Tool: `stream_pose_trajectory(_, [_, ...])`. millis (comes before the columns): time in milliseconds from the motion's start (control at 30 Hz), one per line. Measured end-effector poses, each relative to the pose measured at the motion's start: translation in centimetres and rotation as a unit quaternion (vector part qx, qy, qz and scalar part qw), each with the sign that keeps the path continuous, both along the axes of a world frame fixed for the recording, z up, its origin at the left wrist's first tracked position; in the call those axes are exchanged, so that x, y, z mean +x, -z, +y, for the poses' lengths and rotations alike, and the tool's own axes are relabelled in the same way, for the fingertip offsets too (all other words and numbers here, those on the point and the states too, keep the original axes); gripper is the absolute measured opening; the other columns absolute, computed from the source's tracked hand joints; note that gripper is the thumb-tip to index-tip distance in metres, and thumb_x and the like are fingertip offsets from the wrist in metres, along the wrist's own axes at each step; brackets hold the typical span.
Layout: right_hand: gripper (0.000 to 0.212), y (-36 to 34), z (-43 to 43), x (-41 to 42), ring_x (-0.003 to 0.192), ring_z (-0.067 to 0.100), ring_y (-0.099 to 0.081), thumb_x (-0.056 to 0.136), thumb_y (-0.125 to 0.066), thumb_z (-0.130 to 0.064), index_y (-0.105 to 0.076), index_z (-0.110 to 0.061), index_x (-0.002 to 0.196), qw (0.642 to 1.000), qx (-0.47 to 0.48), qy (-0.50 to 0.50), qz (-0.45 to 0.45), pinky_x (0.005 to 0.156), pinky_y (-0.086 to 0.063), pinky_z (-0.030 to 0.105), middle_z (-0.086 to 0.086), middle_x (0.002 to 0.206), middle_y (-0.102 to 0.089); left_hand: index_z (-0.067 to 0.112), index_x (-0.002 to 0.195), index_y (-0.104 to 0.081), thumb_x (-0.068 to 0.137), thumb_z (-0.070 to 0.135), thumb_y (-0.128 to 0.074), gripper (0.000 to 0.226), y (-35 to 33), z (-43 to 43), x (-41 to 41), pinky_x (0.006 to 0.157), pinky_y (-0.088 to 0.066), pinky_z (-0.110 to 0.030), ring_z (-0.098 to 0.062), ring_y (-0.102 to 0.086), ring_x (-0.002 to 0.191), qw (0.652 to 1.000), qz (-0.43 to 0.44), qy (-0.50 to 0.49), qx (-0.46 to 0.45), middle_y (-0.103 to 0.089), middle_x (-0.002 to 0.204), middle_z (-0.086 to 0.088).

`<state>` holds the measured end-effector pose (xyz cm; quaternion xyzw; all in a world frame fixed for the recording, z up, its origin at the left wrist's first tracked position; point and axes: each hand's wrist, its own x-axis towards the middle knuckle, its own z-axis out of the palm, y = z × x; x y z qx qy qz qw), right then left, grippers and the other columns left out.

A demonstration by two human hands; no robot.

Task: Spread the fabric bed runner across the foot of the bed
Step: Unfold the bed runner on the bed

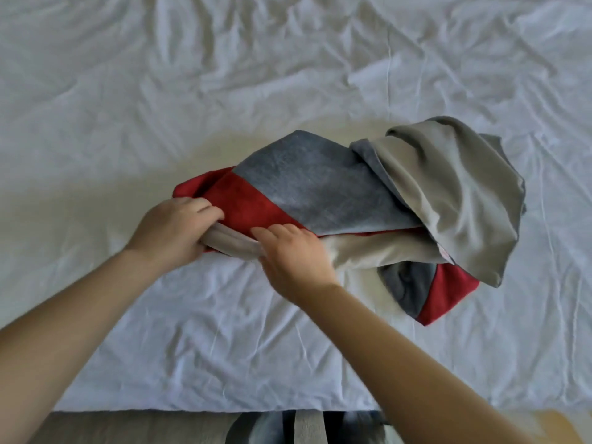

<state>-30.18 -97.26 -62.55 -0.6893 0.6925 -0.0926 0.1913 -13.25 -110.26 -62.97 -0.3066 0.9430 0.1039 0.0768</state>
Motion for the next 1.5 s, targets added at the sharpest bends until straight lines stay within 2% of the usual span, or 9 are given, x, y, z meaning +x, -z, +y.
stream_pose_trajectory(233, [0.044, -2.2, 6.6, -9.7, 0.088, 0.024, -0.064, 0.073, -0.076, -0.039, -0.067, -0.016, 0.110, 0.993, -0.056, 0.068, 0.073, 0.071, -0.050, 0.033, 0.000, 0.096, -0.067, 0.017, 0.105, -0.065, 0.064, 0.040, -0.062, 0.047, 0.1, 7.1, -6.8, 0.069, -0.051, -0.036, -0.024, -0.061, 0.077, 0.988, 0.097, 0.121, 0.011, -0.063, 0.088, -0.002])
stream_pose_trajectory(367, [0.056, -1.4, 8.4, -11.7, 0.095, 0.021, -0.063, 0.067, -0.078, -0.041, -0.063, -0.020, 0.117, 0.989, 0.062, 0.017, 0.134, 0.075, -0.051, 0.034, -0.003, 0.107, -0.066, 0.017, 0.096, -0.064, 0.067, 0.032, -0.071, 0.034, 0.9, 9.3, -10.7, 0.060, -0.048, -0.033, -0.022, -0.060, 0.072, 0.988, 0.045, 0.150, -0.008, -0.060, 0.083, -0.001])
stream_pose_trajectory(467, [0.041, 0.4, 8.6, -12.5, 0.100, 0.022, -0.058, 0.078, -0.068, -0.024, -0.060, -0.020, 0.118, 0.978, 0.084, 0.045, 0.186, 0.081, -0.048, 0.035, -0.002, 0.109, -0.062, 0.019, 0.080, -0.068, 0.060, 0.013, -0.077, 0.023, 1.3, 9.6, -11.6, 0.046, -0.043, -0.027, -0.018, -0.060, 0.054, 0.988, 0.026, 0.146, -0.038, -0.060, 0.068, 0.002])
stream_pose_trajectory(600, [0.018, 2.0, 9.0, -11.8, 0.061, 0.025, -0.061, 0.058, -0.075, 0.005, -0.068, -0.009, 0.067, 0.978, -0.022, 0.061, 0.198, 0.045, -0.046, 0.028, 0.005, 0.066, -0.063, 0.018, 0.075, -0.071, 0.060, 0.001, -0.072, 0.023, 2.1, 9.3, -10.5, 0.042, -0.045, -0.027, -0.019, -0.057, 0.047, 0.983, 0.053, 0.166, -0.049, -0.058, 0.062, 0.000])
stream_pose_trajectory(833, [0.027, 2.7, 10.2, -6.6, 0.050, 0.021, -0.057, 0.042, -0.084, -0.001, -0.065, -0.015, 0.055, 0.986, -0.047, 0.090, 0.130, 0.038, -0.039, 0.021, 0.001, 0.056, -0.058, 0.014, 0.078, -0.070, 0.076, 0.004, -0.049, 0.024, 2.4, 8.7, -5.9, 0.045, -0.050, -0.032, -0.023, -0.061, 0.055, 0.984, 0.057, 0.166, -0.041, -0.061, 0.068, -0.003])
stream_pose_trajectory(1133, [0.037, 4.4, 10.6, 0.5, 0.044, 0.016, -0.054, 0.020, -0.080, -0.004, -0.058, -0.020, 0.045, 0.995, 0.037, 0.074, 0.047, 0.034, -0.031, 0.016, -0.004, 0.050, -0.053, 0.019, 0.065, -0.071, 0.076, 0.018, -0.045, 0.028, 2.7, 7.7, -1.0, 0.040, -0.046, -0.028, -0.023, -0.061, 0.056, 0.988, 0.002, 0.146, -0.042, -0.056, 0.058, -0.002])
stream_pose_trajectory(1300, [0.024, 3.3, 12.2, -3.5, 0.056, 0.017, -0.056, 0.051, -0.083, -0.014, -0.062, -0.021, 0.060, 0.997, -0.052, 0.039, 0.037, 0.040, -0.039, 0.022, -0.005, 0.061, -0.057, 0.017, 0.063, -0.063, 0.063, 0.027, -0.047, 0.018, 1.7, 9.6, -3.6, 0.049, -0.048, -0.029, -0.024, -0.060, 0.061, 0.992, -0.004, 0.125, 0.020, -0.059, 0.066, 0.001])
stream_pose_trajectory(1400, [0.017, 1.8, 13.6, -8.2, 0.074, 0.023, -0.059, 0.069, -0.076, -0.013, -0.070, -0.019, 0.082, 0.989, -0.133, 0.054, 0.040, 0.058, -0.045, 0.030, -0.001, 0.083, -0.065, 0.016, 0.071, -0.066, 0.070, 0.022, -0.055, 0.012, 1.0, 10.9, -7.6, 0.051, -0.046, -0.035, -0.025, -0.059, 0.062, 0.990, 0.083, 0.117, 0.006, -0.060, 0.070, -0.001])
stream_pose_trajectory(1500, [0.036, 0.4, 14.8, -13.9, 0.097, 0.027, -0.060, 0.074, -0.074, -0.016, -0.069, -0.018, 0.109, 0.974, -0.169, 0.118, 0.094, 0.079, -0.045, 0.036, 0.006, 0.107, -0.065, 0.015, 0.089, -0.072, 0.078, 0.014, -0.061, 0.016, -0.1, 11.7, -12.8, 0.055, -0.049, -0.036, -0.024, -0.062, 0.071, 0.977, 0.181, 0.113, -0.023, -0.066, 0.083, -0.003])
